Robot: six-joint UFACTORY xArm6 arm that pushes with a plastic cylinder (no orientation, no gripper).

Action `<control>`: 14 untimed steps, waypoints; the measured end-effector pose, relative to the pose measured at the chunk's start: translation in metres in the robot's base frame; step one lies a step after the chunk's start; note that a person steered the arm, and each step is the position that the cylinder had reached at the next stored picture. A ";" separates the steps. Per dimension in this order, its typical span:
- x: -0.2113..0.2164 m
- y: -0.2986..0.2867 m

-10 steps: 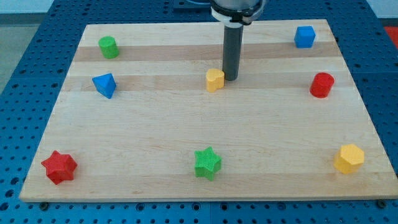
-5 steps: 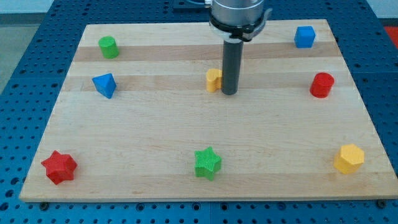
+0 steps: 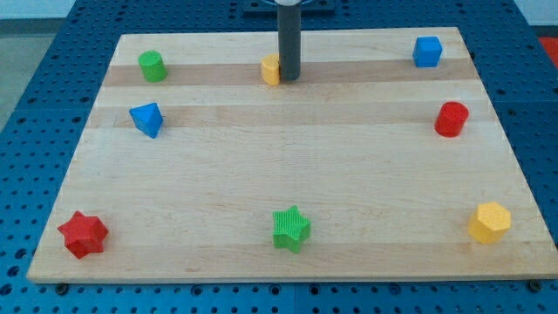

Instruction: Push the yellow heart towards the top center of the board

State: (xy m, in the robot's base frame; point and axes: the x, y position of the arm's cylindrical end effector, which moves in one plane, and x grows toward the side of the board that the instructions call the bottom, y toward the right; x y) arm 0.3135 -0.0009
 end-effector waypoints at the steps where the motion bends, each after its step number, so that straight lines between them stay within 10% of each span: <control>1: 0.055 0.000; 6: -0.031 -0.055; 14: -0.037 -0.028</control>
